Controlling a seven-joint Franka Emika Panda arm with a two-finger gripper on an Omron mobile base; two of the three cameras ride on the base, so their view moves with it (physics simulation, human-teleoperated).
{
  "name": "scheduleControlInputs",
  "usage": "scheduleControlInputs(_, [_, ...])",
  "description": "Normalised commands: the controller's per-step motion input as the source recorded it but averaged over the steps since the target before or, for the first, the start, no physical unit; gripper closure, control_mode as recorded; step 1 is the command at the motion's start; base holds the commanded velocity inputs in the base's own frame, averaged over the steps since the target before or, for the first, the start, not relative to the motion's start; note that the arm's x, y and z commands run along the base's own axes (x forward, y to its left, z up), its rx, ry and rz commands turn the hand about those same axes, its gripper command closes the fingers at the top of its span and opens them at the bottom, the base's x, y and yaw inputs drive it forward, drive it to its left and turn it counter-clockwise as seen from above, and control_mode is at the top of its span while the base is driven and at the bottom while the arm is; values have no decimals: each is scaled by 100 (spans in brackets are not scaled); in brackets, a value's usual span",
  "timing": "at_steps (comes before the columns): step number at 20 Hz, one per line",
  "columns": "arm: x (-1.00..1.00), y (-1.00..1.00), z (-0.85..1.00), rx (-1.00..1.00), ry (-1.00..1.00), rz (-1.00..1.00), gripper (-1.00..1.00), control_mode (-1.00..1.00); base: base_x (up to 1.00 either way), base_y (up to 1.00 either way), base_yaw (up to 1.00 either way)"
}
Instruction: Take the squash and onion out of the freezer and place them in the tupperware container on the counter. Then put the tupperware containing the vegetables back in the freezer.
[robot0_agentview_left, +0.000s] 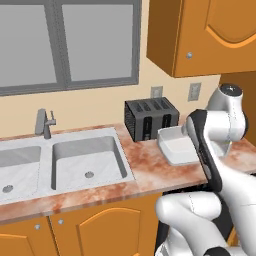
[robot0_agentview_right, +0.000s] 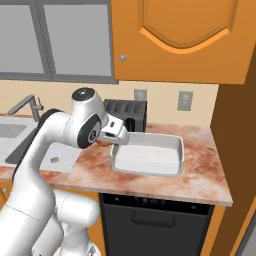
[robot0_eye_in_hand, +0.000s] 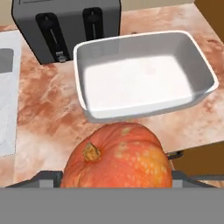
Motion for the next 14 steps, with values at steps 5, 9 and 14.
scheduleControlInputs(5, [91,-11,-72,0,0,0,100,-100,0,0,0])
scheduleControlInputs(9, [71,-1,-56,1,0,0,100,-100,0,0,0])
scheduleControlInputs(14, [49,-18,-47,5,0,0,100,-100,0,0,0])
